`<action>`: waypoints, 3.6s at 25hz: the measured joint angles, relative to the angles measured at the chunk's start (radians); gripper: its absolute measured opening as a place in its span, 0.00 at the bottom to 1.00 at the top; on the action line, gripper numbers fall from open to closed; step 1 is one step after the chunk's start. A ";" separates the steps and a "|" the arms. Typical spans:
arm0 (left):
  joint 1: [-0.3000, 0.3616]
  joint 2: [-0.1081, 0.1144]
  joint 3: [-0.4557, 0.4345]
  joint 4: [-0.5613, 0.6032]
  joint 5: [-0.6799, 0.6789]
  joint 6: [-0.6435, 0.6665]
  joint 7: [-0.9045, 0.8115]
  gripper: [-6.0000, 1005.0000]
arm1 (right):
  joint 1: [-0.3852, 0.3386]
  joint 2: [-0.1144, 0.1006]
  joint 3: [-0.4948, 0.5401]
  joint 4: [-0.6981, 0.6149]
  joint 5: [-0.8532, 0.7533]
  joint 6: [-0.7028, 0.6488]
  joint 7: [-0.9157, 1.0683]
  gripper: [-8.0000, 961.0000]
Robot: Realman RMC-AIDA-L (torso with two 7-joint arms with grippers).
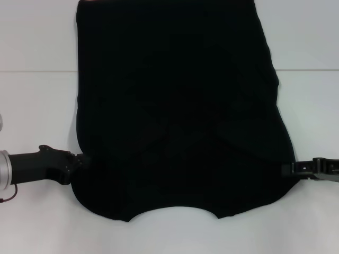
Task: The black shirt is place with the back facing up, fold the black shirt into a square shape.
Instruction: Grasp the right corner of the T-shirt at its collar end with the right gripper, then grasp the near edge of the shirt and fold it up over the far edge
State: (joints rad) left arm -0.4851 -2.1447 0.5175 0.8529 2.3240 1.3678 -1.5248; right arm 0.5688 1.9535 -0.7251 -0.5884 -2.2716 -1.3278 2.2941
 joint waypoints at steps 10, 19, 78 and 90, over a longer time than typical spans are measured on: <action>0.000 -0.003 -0.001 -0.003 0.000 -0.006 0.000 0.05 | 0.012 0.006 -0.001 0.004 -0.002 0.000 -0.008 0.53; -0.001 -0.006 -0.001 -0.006 0.000 -0.018 0.001 0.05 | 0.013 0.014 0.002 -0.003 -0.017 0.001 -0.018 0.22; -0.094 0.090 -0.068 -0.053 0.093 0.325 -0.414 0.06 | -0.127 -0.059 0.291 -0.015 -0.020 -0.428 -0.543 0.06; -0.267 0.157 -0.059 -0.188 0.087 0.108 -0.486 0.06 | 0.028 -0.036 0.360 -0.007 0.009 -0.183 -0.478 0.06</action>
State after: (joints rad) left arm -0.7517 -1.9875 0.4580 0.6648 2.4107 1.4755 -2.0112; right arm 0.5970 1.9179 -0.3646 -0.5952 -2.2623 -1.5111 1.8157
